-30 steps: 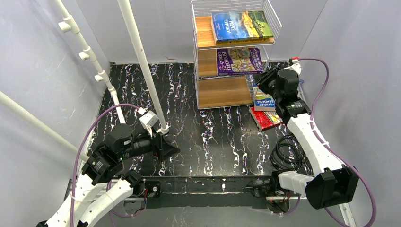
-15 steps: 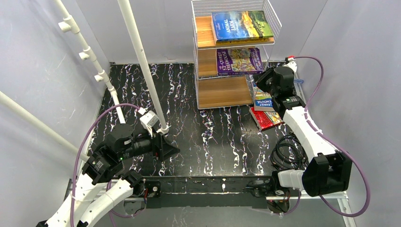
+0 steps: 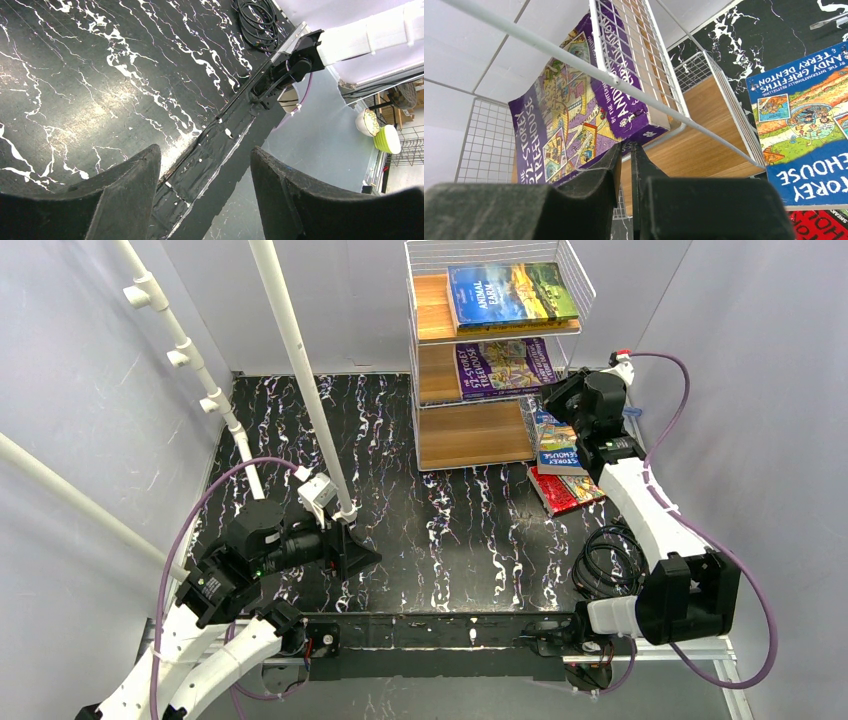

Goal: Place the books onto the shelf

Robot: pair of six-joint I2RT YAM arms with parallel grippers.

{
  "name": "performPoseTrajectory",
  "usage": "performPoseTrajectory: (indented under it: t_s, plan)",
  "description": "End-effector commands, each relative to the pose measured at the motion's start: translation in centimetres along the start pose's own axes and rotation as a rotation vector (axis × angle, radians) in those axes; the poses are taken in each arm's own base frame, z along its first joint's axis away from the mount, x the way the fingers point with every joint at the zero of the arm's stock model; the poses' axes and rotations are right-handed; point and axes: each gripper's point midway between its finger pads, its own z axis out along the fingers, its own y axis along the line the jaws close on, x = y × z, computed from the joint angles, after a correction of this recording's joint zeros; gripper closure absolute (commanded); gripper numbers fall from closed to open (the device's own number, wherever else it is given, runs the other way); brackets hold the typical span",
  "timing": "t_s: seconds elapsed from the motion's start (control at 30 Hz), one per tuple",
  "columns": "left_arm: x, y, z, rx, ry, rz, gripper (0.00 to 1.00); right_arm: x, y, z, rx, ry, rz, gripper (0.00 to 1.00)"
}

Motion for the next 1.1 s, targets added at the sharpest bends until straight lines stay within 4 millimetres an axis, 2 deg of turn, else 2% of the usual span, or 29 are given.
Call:
performPoseTrajectory:
  t_s: [0.0, 0.13, 0.27, 0.3, 0.37, 0.47, 0.53, 0.63, 0.73, 0.8, 0.9, 1.07]
  plan:
    - [-0.5, -0.5, -0.5, 0.012, -0.005, 0.022, 0.37, -2.9, 2.5, 0.0, -0.076, -0.079, 0.021, 0.8]
    - [-0.6, -0.6, -0.5, 0.011, -0.008, 0.022, 0.37, -3.0, 3.0, -1.2, -0.098, -0.075, 0.022, 0.8]
    - [-0.6, -0.6, -0.5, 0.012, -0.005, 0.023, 0.36, -3.5, 2.9, -4.5, -0.097, -0.08, -0.013, 0.76]
    - [-0.6, -0.6, -0.5, 0.014, -0.001, 0.021, 0.36, -3.0, 1.9, -5.4, -0.063, -0.069, -0.03, 0.75]
    - [-0.6, -0.7, -0.3, 0.019, 0.006, 0.02, 0.37, -1.1, -1.2, -7.2, 0.032, -0.025, -0.069, 0.75]
    - [-0.8, -1.1, 0.1, 0.04, 0.017, 0.008, 0.37, 2.2, -7.0, -9.9, 0.194, 0.045, -0.138, 0.74]
    - [-0.9, -1.4, 0.6, 0.064, 0.029, -0.001, 0.38, 4.4, -11.1, -11.7, 0.325, 0.099, -0.175, 0.6]
    - [-0.8, -1.8, 1.5, 0.096, 0.052, -0.013, 0.39, 6.8, -15.1, -13.7, 0.431, 0.161, -0.189, 0.39]
    - [-0.3, -2.4, 2.3, 0.12, 0.074, 0.0, 0.39, 7.0, -16.4, -13.6, 0.441, 0.17, -0.148, 0.3]
    - [0.2, -2.8, 2.9, 0.123, 0.095, 0.016, 0.39, 7.0, -16.3, -12.4, 0.394, 0.179, -0.084, 0.23]
    - [0.8, -3.4, 3.7, 0.12, 0.123, 0.046, 0.39, 6.3, -17.3, -10.0, 0.32, 0.185, 0.069, 0.13]
    - [0.6, -3.5, 3.9, 0.109, 0.097, 0.063, 0.39, 2.2, -20.4, -7.2, 0.242, 0.092, 0.242, 0.09]
